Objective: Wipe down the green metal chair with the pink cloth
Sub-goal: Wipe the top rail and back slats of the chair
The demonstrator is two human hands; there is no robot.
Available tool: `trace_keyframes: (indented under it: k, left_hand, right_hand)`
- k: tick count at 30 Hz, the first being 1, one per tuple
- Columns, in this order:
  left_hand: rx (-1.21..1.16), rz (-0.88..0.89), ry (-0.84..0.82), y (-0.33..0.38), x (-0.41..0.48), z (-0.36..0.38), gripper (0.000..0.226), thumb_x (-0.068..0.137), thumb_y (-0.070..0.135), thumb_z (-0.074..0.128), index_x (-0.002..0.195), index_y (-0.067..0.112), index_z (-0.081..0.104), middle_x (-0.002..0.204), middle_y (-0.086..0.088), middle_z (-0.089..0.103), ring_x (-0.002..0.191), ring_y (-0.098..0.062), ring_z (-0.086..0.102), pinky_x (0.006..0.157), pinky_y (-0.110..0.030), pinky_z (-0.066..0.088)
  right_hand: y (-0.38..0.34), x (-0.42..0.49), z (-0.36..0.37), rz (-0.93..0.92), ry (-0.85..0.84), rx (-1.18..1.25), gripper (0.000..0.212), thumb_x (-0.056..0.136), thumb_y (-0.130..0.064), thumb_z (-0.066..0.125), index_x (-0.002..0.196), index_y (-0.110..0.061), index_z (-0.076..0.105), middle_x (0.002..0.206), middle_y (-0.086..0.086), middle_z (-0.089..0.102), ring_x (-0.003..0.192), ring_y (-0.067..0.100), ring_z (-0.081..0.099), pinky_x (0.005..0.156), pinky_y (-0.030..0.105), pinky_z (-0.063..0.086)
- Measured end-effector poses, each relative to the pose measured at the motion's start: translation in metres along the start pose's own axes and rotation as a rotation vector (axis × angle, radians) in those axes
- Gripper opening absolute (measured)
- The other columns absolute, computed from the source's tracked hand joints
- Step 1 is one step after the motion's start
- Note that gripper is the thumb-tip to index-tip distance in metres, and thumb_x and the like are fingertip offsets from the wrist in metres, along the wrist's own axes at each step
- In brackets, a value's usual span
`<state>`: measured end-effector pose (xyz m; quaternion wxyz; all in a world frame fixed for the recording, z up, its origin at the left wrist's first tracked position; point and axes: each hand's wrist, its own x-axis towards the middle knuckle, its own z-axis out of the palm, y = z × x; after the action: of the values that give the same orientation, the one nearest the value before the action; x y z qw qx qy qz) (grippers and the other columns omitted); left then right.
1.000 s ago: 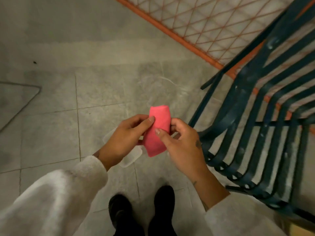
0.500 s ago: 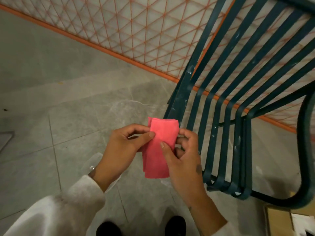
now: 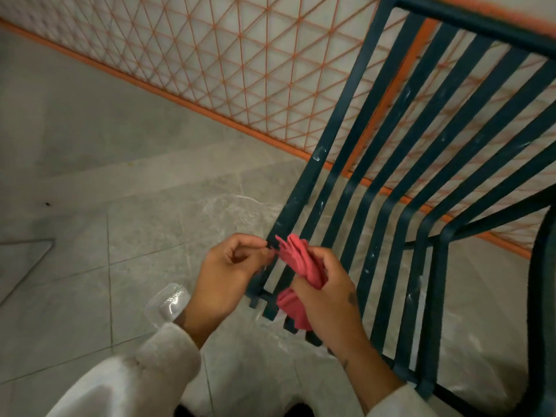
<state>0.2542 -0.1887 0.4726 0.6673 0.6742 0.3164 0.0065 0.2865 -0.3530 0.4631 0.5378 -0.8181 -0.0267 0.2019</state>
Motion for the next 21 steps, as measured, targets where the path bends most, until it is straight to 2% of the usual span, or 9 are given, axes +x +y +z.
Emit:
trace_keyframes:
  k: [2,5,7,9,11,13,17,19,21]
  left_hand:
    - [0.252,0.043,0.091,-0.011,0.012,-0.001,0.026,0.082,0.017,0.076,0.106,0.02,0.066,0.1,0.011,0.07,0.093,-0.005,0.067,0.085,-0.024,0.054]
    - [0.422,-0.014,0.013,-0.026,0.025,0.004,0.048,0.078,0.021,0.08,0.121,0.027,0.058,0.108,0.015,0.062,0.098,-0.003,0.061,0.088,-0.023,0.052]
    - [0.44,0.031,-0.036,-0.03,0.026,0.008,0.038,0.077,0.015,0.08,0.112,0.022,0.067,0.097,0.013,0.069,0.087,0.002,0.066,0.083,-0.017,0.053]
    - [0.465,0.073,-0.016,-0.033,0.025,0.008,0.023,0.076,0.006,0.078,0.094,0.018,0.072,0.08,0.009,0.072,0.073,-0.001,0.068,0.068,-0.012,0.05]
    - [0.523,0.106,-0.022,-0.036,0.026,0.005,0.016,0.074,0.0,0.072,0.08,0.014,0.071,0.068,0.004,0.072,0.064,-0.011,0.069,0.062,-0.018,0.051]
    - [0.552,0.15,-0.064,-0.04,0.029,0.0,0.015,0.076,-0.001,0.071,0.081,0.013,0.072,0.068,0.004,0.072,0.064,-0.01,0.069,0.064,-0.023,0.055]
    - [0.563,0.217,-0.119,-0.04,0.036,-0.005,0.012,0.08,0.014,0.078,0.09,0.018,0.074,0.078,0.009,0.074,0.07,-0.005,0.07,0.065,-0.009,0.051]
    - [0.558,0.186,-0.144,-0.038,0.038,-0.007,0.02,0.078,0.019,0.08,0.096,0.02,0.073,0.085,0.014,0.072,0.075,-0.001,0.068,0.069,-0.005,0.049]
    - [0.562,0.141,-0.17,-0.038,0.04,-0.008,0.026,0.076,0.022,0.081,0.1,0.022,0.072,0.089,0.015,0.07,0.08,0.002,0.067,0.072,-0.004,0.049]
  right_hand:
    - [0.0,0.014,-0.009,-0.02,-0.015,-0.026,0.044,0.09,-0.022,0.07,0.117,-0.051,0.052,0.109,-0.026,0.056,0.093,0.003,0.062,0.064,0.011,0.051]
    - [0.0,0.035,-0.015,-0.092,-0.081,-0.101,0.049,0.088,-0.023,0.072,0.129,-0.043,0.054,0.119,-0.021,0.055,0.099,0.003,0.061,0.079,0.02,0.057]
    - [-0.001,0.04,-0.012,-0.188,-0.1,-0.176,0.051,0.087,-0.027,0.074,0.131,-0.041,0.054,0.125,-0.019,0.051,0.104,-0.002,0.057,0.08,0.012,0.052]
    - [0.001,0.042,-0.001,-0.286,-0.172,-0.285,0.054,0.088,-0.031,0.073,0.137,-0.04,0.052,0.133,-0.018,0.043,0.111,-0.001,0.052,0.081,0.006,0.046]
    - [0.007,0.041,0.012,-0.36,-0.257,-0.421,0.058,0.091,-0.032,0.068,0.145,-0.037,0.046,0.145,-0.014,0.034,0.122,0.003,0.047,0.095,0.012,0.047]
    - [0.015,0.039,0.023,-0.464,-0.278,-0.584,0.061,0.092,-0.027,0.068,0.148,-0.032,0.046,0.151,-0.007,0.035,0.126,0.012,0.05,0.107,0.025,0.046]
    - [0.026,0.048,0.027,-0.604,-0.185,-0.767,0.065,0.08,-0.02,0.082,0.14,-0.022,0.058,0.138,0.004,0.058,0.103,0.021,0.066,0.094,0.033,0.056]
    - [0.023,0.06,0.022,-0.642,-0.149,-0.767,0.065,0.073,-0.015,0.087,0.134,-0.02,0.063,0.134,0.006,0.063,0.102,0.024,0.067,0.09,0.037,0.058]
    - [0.016,0.076,0.016,-0.645,-0.096,-0.763,0.061,0.072,-0.009,0.087,0.129,-0.016,0.066,0.134,0.006,0.063,0.108,0.028,0.067,0.095,0.04,0.055]
